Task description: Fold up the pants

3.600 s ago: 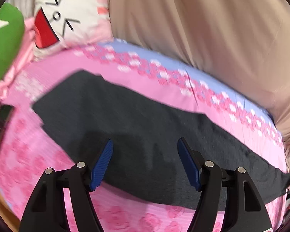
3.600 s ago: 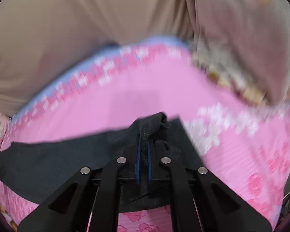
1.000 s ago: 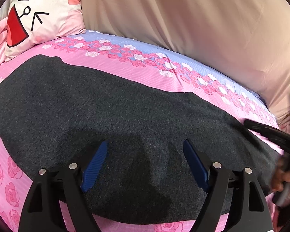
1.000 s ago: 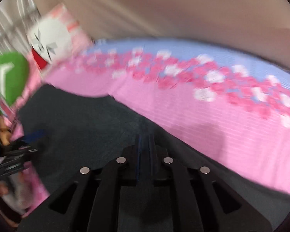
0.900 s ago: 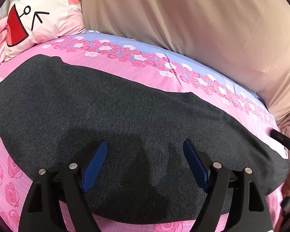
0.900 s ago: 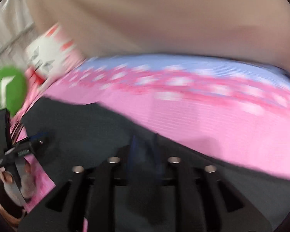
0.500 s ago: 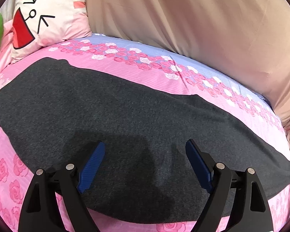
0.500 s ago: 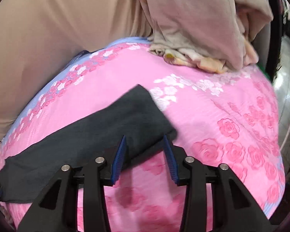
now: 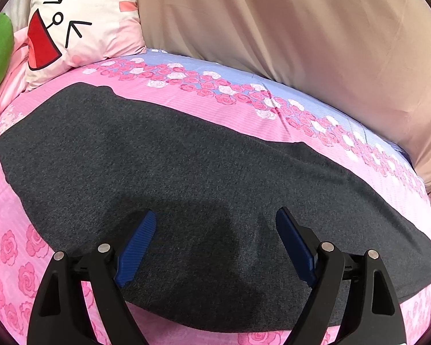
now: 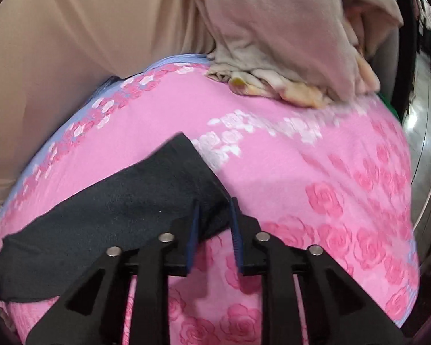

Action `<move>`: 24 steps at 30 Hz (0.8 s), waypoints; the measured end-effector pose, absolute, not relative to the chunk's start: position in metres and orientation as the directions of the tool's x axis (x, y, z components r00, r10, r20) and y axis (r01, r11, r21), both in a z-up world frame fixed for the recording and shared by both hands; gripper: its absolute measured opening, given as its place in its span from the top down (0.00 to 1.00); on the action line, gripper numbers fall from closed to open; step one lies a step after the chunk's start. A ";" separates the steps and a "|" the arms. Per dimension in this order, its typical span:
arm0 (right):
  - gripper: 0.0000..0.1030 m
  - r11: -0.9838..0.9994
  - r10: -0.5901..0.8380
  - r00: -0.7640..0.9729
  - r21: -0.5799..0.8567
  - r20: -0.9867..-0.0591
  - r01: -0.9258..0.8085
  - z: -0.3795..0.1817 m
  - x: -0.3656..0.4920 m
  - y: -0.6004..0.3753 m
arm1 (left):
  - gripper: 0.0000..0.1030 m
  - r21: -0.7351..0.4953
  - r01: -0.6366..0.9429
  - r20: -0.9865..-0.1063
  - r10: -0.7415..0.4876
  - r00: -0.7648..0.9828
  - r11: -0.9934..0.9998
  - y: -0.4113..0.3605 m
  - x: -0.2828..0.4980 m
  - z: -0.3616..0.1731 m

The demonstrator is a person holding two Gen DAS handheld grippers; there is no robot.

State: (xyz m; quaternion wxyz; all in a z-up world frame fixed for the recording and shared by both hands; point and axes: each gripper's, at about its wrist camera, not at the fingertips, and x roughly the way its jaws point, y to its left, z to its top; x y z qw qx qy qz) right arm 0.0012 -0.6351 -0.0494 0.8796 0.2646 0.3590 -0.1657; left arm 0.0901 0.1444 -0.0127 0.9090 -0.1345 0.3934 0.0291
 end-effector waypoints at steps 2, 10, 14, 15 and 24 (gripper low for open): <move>0.48 0.792 -0.114 0.694 0.356 -0.711 0.495 -0.048 -0.008 -0.637 | 0.19 -0.225 -0.157 -0.723 -0.057 0.689 0.962 0.145 0.090 -0.013; 0.55 0.792 -0.009 0.700 0.423 -0.714 0.441 -0.059 0.024 -0.634 | 0.18 -0.223 -0.158 -0.723 -0.055 0.688 0.962 0.145 0.090 -0.014; 0.89 0.745 0.061 0.753 0.532 -0.655 0.402 -0.048 0.037 -0.635 | 0.18 -0.218 -0.160 -0.725 -0.051 0.686 0.963 0.145 0.089 -0.015; 0.89 0.744 0.064 0.782 0.552 -0.620 0.377 -0.038 0.033 -0.631 | 0.18 -0.218 -0.160 -0.725 -0.051 0.686 0.963 0.145 0.089 -0.015; 0.89 0.783 0.099 0.880 0.582 -0.465 0.220 0.039 0.023 -0.574 | 0.18 -0.224 -0.073 -0.736 -0.120 0.667 0.972 0.133 0.089 -0.015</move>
